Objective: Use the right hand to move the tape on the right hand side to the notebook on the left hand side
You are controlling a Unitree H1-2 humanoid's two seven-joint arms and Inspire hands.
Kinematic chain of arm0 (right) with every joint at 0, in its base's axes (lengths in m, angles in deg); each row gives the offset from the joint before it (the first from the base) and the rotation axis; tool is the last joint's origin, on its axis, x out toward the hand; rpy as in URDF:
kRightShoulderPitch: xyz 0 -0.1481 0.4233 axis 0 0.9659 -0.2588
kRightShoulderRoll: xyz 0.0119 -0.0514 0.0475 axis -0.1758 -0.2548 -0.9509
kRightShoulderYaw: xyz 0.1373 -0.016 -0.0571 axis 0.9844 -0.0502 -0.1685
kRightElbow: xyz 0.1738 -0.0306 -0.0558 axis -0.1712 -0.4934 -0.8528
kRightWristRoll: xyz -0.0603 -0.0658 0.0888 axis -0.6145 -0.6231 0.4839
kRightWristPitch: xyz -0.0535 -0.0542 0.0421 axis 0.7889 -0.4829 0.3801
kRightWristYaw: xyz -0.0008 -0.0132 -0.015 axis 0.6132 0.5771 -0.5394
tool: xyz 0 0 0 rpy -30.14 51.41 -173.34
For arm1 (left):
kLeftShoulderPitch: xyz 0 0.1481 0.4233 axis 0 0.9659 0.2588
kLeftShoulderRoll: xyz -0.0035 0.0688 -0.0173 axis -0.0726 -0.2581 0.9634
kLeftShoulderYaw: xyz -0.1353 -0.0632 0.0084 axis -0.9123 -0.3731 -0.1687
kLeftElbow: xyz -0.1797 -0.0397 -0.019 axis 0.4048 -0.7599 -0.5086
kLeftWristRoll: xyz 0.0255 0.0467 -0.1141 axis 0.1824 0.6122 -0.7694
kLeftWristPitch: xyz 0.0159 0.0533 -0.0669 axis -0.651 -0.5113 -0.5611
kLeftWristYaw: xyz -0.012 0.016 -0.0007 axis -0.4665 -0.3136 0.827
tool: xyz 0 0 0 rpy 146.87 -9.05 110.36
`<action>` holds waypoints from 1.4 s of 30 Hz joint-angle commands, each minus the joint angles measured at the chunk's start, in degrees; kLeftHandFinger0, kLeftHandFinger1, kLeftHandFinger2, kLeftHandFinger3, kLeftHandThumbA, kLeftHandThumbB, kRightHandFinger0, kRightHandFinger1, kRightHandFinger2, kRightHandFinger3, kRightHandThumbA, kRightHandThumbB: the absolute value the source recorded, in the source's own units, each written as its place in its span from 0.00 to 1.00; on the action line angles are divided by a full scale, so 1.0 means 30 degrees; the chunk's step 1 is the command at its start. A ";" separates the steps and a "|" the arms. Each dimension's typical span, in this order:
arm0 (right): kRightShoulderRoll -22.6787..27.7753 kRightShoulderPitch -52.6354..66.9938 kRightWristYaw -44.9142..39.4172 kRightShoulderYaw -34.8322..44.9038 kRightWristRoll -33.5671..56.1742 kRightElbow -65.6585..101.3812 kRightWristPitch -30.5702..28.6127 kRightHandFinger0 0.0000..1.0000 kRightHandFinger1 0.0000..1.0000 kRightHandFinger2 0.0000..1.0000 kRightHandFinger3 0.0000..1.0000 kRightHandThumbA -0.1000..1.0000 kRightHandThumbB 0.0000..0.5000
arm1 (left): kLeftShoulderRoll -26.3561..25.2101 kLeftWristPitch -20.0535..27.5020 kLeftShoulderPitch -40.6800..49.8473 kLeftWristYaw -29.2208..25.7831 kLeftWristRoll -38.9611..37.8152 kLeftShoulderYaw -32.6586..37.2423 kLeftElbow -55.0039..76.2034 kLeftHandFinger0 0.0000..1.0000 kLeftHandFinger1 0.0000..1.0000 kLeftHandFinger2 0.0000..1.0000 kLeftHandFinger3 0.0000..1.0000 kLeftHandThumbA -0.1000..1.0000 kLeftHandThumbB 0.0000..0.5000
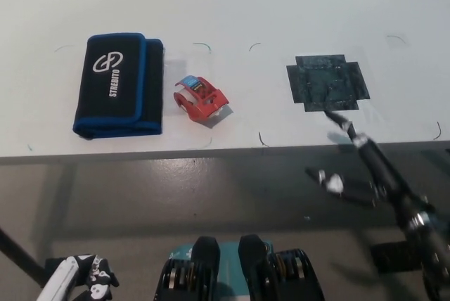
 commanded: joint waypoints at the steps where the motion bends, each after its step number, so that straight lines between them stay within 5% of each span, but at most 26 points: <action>1: 0.1485 0.3428 -0.0887 0.0524 -0.1805 0.7084 0.1758 1.00 1.00 1.00 1.00 0.85 0.74 | -0.0255 0.0227 -0.0192 0.0158 0.0099 0.0060 0.0093 0.29 0.23 0.26 0.42 0.37 0.03; 4: 0.1587 0.4367 -0.0891 0.0583 -0.1863 0.7669 0.1718 1.00 1.00 1.00 1.00 0.87 0.74 | -0.0253 0.0189 -0.0204 0.0158 -0.0007 0.0000 0.0060 0.29 0.24 0.27 0.42 0.36 0.04; 6: 0.1912 0.6024 -0.0968 0.0699 -0.1756 0.8573 0.1574 1.00 1.00 1.00 1.00 0.91 0.58 | -0.0275 0.0183 -0.0259 0.0154 0.0141 0.0057 0.0030 0.30 0.24 0.27 0.42 0.37 0.03; 11: 0.1751 0.7574 -0.0602 0.0775 -0.1829 0.8543 0.1415 1.00 1.00 1.00 1.00 0.97 0.51 | -0.0356 0.0147 -0.0185 0.0174 0.0035 -0.0041 0.0069 0.29 0.23 0.26 0.42 0.37 0.03; 17: 0.0758 0.7703 -0.0021 0.0927 -0.1827 0.6910 0.1312 1.00 1.00 1.00 1.00 0.93 0.26 | -0.0335 0.0159 0.0027 0.0062 0.0345 0.0013 0.0175 0.29 0.24 0.27 0.43 0.38 0.01; 42: 0.0122 0.7360 -0.0367 0.1051 -0.1730 0.5303 0.1266 1.00 1.00 1.00 1.00 0.93 0.32 | -0.0344 0.0566 0.0297 0.0170 0.0061 -0.0037 0.0048 0.30 0.24 0.25 0.42 0.30 0.01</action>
